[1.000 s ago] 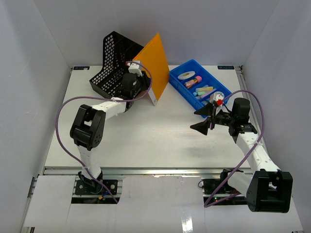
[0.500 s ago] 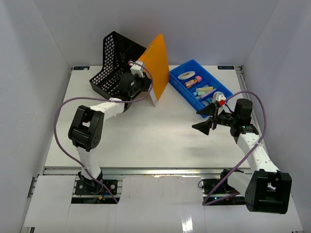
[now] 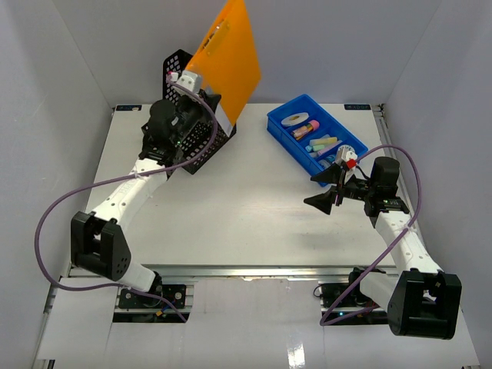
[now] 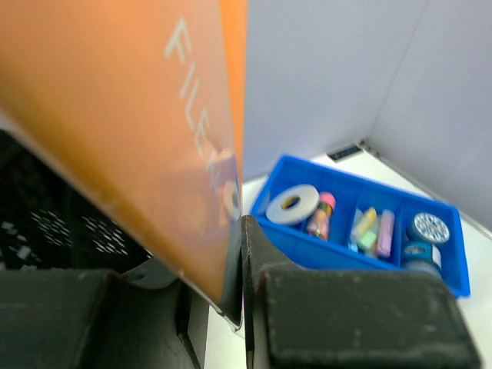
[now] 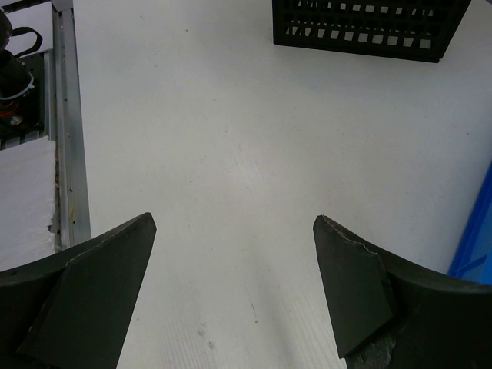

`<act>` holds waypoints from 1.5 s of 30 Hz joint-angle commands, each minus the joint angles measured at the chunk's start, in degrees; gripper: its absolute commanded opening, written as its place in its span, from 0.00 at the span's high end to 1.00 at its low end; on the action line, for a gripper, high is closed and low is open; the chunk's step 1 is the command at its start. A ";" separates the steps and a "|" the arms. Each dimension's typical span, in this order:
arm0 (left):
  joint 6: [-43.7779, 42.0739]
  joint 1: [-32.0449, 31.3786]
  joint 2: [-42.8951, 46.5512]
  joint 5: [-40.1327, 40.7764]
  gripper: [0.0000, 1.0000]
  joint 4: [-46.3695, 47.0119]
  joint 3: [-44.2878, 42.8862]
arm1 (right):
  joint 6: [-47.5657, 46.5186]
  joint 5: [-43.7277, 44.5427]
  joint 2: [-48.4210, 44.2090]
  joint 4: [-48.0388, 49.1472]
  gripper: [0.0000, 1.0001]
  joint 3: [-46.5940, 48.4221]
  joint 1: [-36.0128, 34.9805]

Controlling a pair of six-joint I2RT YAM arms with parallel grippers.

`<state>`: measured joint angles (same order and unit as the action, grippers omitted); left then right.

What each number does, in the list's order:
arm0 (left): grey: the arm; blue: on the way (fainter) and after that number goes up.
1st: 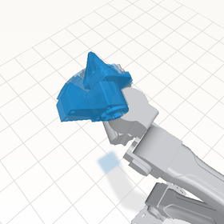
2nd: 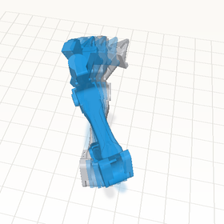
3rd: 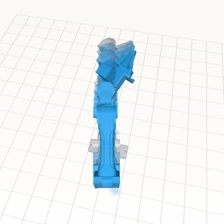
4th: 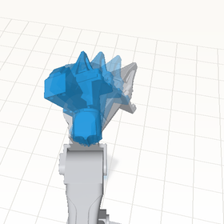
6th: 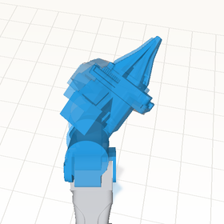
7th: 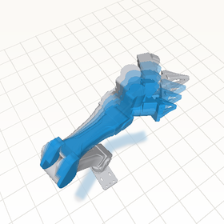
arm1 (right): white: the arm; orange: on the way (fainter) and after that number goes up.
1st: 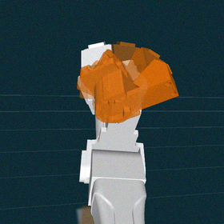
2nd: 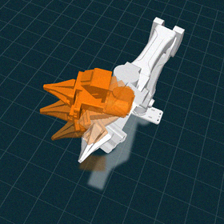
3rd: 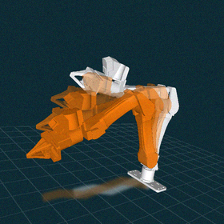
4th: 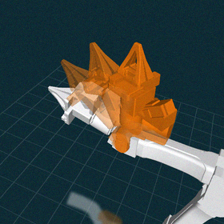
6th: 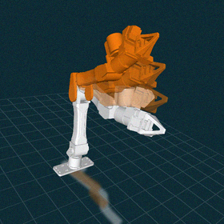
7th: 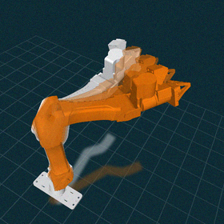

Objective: Organize the desk

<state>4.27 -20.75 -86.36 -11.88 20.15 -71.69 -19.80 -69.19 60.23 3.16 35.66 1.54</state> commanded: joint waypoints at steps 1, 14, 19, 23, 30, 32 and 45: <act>1.17 3.26 4.85 -0.37 1.00 -0.39 -4.42 | -0.85 -1.01 -1.02 1.68 0.10 -0.53 0.33; 1.75 12.27 9.38 -0.84 1.00 -0.44 -6.41 | -1.49 -0.95 -0.96 1.30 0.10 -0.68 0.57; 2.75 16.16 10.42 -3.83 1.00 0.15 -2.51 | -1.64 -0.95 -0.64 1.06 0.10 -0.68 0.57; 3.97 18.11 10.94 -9.17 1.00 2.25 1.12 | -1.73 -0.95 -0.46 0.99 0.10 -0.60 0.57; 5.33 21.76 12.65 -17.81 1.00 7.56 8.48 | -2.30 -0.81 -0.03 0.63 0.10 -0.68 0.57; 5.75 23.60 12.80 -19.74 1.00 8.53 9.17 | -2.36 -0.94 0.16 0.52 0.10 -0.59 0.57; 6.10 29.03 7.79 -32.32 1.00 9.99 13.09 | -2.88 -0.95 0.43 -0.16 0.10 -0.49 0.57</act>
<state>10.19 7.27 -77.79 -36.41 25.75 -59.15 -21.61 -69.19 60.49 2.94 35.40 1.87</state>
